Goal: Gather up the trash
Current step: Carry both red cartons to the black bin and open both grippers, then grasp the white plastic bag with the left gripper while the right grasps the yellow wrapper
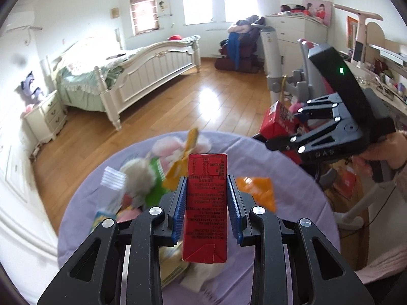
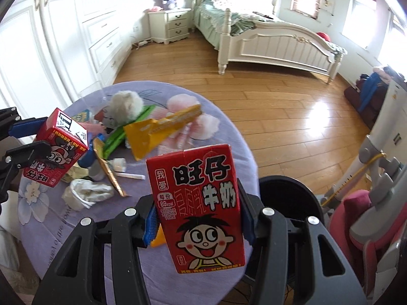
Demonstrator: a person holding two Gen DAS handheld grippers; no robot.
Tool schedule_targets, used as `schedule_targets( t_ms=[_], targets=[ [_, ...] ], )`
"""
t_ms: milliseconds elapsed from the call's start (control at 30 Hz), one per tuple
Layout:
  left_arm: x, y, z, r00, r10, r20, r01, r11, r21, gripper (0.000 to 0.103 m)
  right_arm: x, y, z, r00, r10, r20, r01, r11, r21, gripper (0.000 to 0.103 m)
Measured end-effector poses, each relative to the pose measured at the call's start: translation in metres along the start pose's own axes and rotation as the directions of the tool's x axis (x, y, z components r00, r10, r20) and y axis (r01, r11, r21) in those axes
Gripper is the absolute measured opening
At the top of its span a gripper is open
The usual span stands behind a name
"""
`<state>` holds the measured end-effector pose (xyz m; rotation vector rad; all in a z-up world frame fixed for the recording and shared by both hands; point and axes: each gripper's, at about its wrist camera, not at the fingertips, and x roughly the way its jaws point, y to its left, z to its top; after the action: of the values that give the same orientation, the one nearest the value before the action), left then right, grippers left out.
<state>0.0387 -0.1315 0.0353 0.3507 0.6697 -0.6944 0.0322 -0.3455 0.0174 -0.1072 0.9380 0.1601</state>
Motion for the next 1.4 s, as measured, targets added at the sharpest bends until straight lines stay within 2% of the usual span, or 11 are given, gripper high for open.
schedule_targets(
  t_ms=[233, 467, 733, 933, 967, 1000, 1067, 1200, 1400],
  targets=[
    [0.051, -0.053, 0.047, 0.997, -0.076, 0.015, 0.076, 0.996, 0.039, 0.030, -0.001, -0.052, -0.021, 0.998, -0.069, -0.006, 0.070, 0.995, 0.078, 0.050],
    [0.126, -0.112, 0.088, 0.987, -0.155, -0.027, 0.157, 0.983, 0.094, 0.030, 0.016, -0.110, -0.046, 0.989, -0.127, -0.071, 0.137, 0.978, 0.159, 0.050],
    [0.202, -0.152, 0.116, 0.979, -0.184, -0.083, 0.191, 0.977, 0.094, 0.031, 0.037, -0.163, -0.063, 0.973, -0.183, -0.139, 0.210, 0.953, 0.219, 0.051],
    [0.243, -0.175, 0.128, 0.972, -0.186, -0.146, 0.202, 0.974, 0.102, 0.033, 0.050, -0.179, -0.067, 0.962, -0.209, -0.175, 0.247, 0.939, 0.238, 0.053],
    [0.246, -0.175, 0.127, 0.971, -0.185, -0.154, 0.202, 0.974, 0.106, 0.045, 0.053, -0.181, -0.068, 0.960, -0.208, -0.186, 0.250, 0.938, 0.241, 0.061],
    [0.250, -0.175, 0.127, 0.974, -0.164, -0.155, 0.182, 0.978, 0.105, 0.067, 0.054, -0.182, -0.068, 0.960, -0.206, -0.190, 0.250, 0.936, 0.247, 0.076],
    [0.250, -0.177, 0.127, 0.984, -0.137, -0.117, 0.149, 0.984, 0.097, 0.083, 0.054, -0.183, -0.069, 0.957, -0.228, -0.180, 0.269, 0.930, 0.251, 0.086],
    [0.249, -0.171, 0.127, 0.983, -0.145, -0.112, 0.153, 0.986, 0.068, 0.085, 0.057, -0.187, -0.069, 0.958, -0.221, -0.182, 0.264, 0.928, 0.264, 0.086],
    [0.218, -0.155, 0.115, 0.989, -0.124, -0.079, 0.127, 0.991, 0.041, 0.085, 0.049, -0.175, -0.059, 0.966, -0.208, -0.151, 0.241, 0.939, 0.247, 0.086]
  ],
)
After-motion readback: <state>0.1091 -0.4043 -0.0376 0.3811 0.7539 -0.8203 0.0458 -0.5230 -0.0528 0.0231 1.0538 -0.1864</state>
